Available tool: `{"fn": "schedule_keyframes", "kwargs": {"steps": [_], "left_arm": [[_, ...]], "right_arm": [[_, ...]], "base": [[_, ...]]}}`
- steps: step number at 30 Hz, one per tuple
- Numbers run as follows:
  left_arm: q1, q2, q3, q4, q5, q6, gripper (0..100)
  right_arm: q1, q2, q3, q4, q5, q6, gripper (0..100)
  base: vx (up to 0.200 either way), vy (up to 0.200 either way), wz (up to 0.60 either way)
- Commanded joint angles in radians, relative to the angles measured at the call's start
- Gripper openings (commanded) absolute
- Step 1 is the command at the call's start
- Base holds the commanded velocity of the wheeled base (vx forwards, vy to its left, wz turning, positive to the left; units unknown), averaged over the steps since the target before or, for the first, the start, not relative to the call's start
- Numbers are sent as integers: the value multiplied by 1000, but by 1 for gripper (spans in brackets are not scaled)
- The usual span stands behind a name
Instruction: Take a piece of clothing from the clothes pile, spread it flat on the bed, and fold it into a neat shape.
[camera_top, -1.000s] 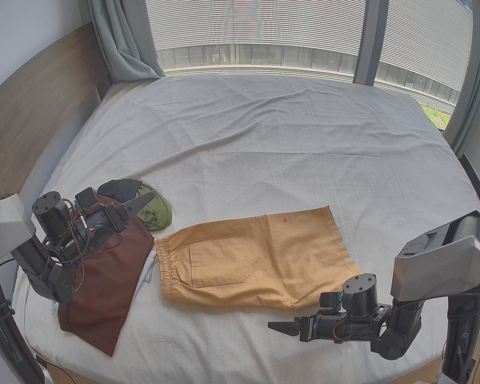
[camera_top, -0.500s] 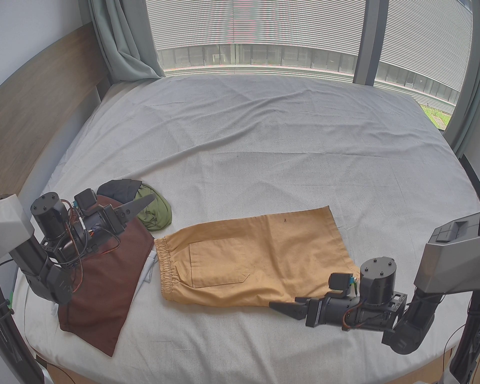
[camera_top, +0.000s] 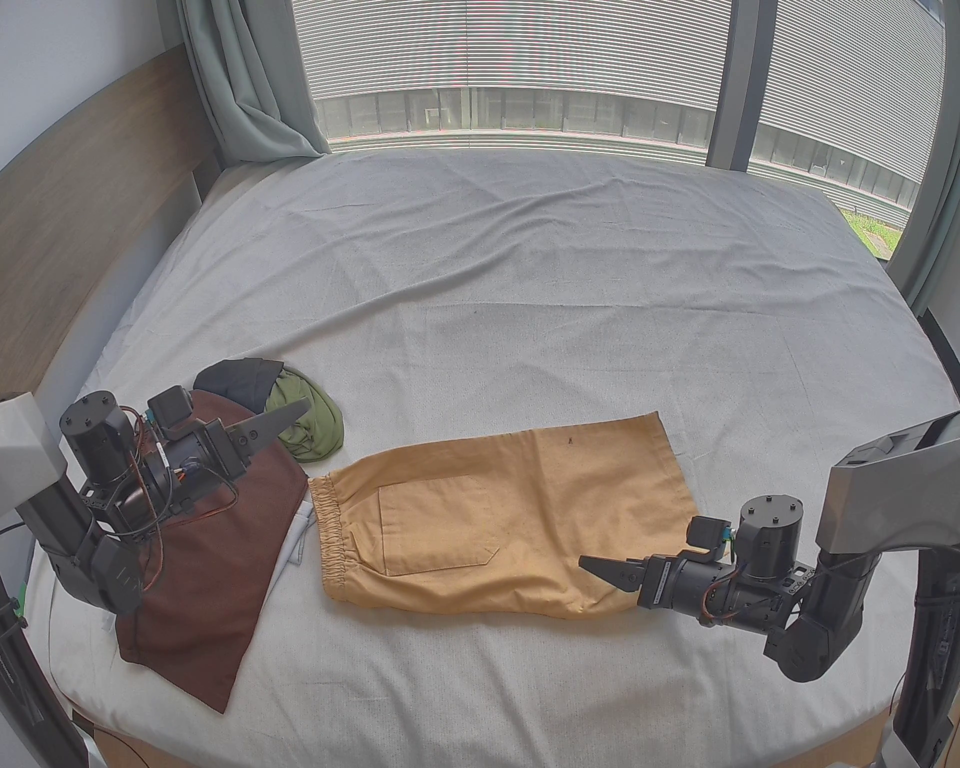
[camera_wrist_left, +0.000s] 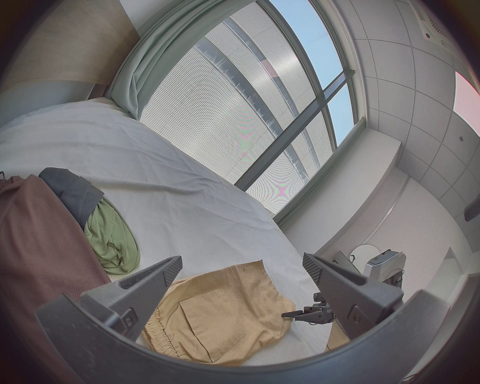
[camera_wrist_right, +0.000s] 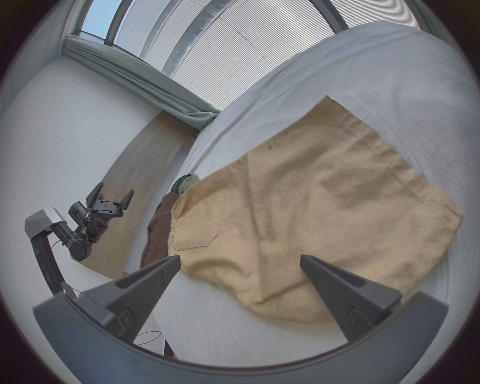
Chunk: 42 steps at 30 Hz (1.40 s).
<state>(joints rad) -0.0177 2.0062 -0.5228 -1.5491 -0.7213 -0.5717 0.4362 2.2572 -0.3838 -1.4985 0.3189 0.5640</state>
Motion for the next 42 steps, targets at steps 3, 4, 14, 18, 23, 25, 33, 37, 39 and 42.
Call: {"fn": "schedule_keyframes", "kwargs": {"steps": [3,4,14,18,23,25,33,37,39,42], "left_arm": [[1,5,10,0,-1,0,100],[1,8,10,0,-1,0,100],[5,3,26,0,-20,-2,100],[5,-3,60,0,-52,-7,100],[18,-7,89,0,-110,0,100],[18,-7,89,0,-110,0,100],[27,2,124,1,-95,13,100],[28,22,130,3,-89,21,100],[30,40,133,4,-86,21,100],[24,106,142,3,-55,24,100]], "right_arm": [[-27,105,2,-6,0,0,100],[-28,119,2,-8,0,0,100],[-27,120,-10,-42,0,0,100],[-14,13,5,-39,2,4,100],[38,-44,-6,-42,0,-6,100],[42,-47,-6,-42,0,-15,100],[16,-67,2,-42,23,-18,100],[15,-87,2,-42,23,-18,100],[15,-96,2,-42,25,-18,100],[12,-96,-3,-42,25,-18,100]], "base": [[0,0,0],[0,0,0],[0,0,0],[0,0,0],[0,0,0],[0,0,0],[0,0,0],[0,0,0],[0,0,0],[0,0,0]]}}
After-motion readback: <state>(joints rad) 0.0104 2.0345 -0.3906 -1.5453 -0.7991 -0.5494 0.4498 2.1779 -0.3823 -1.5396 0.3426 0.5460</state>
